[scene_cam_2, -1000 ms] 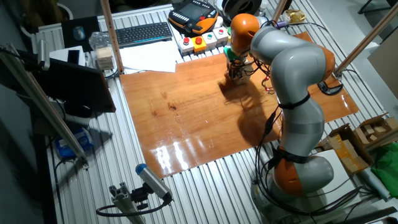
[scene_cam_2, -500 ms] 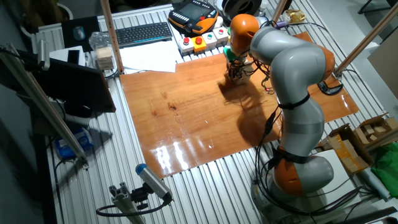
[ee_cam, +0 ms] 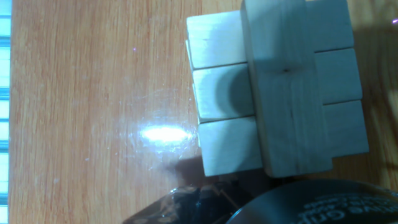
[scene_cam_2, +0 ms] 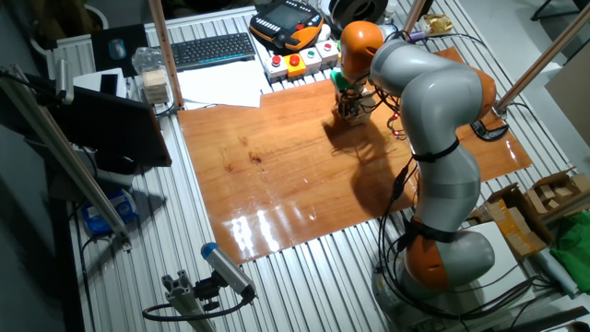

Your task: Play Jenga

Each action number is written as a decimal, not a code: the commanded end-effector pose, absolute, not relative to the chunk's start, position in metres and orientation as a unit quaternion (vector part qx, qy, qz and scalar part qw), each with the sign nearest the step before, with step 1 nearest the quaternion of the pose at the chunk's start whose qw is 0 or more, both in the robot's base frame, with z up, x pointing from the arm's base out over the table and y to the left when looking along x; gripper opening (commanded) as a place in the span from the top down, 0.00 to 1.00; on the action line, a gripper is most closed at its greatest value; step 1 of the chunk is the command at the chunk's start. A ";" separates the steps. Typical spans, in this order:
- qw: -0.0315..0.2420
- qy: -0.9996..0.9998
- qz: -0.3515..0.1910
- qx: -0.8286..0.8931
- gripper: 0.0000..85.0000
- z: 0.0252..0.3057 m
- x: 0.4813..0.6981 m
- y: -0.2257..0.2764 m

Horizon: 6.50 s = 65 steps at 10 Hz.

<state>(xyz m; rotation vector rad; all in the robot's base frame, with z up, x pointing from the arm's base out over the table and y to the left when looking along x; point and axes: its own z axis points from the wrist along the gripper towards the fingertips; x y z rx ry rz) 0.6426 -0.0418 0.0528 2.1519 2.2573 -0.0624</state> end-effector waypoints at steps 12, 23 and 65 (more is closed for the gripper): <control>0.008 0.726 -0.018 0.688 0.99 0.055 0.642 -0.040; 0.008 0.726 -0.019 0.688 0.99 0.055 0.642 -0.036; 0.019 0.726 -0.018 0.687 0.99 0.055 0.639 -0.017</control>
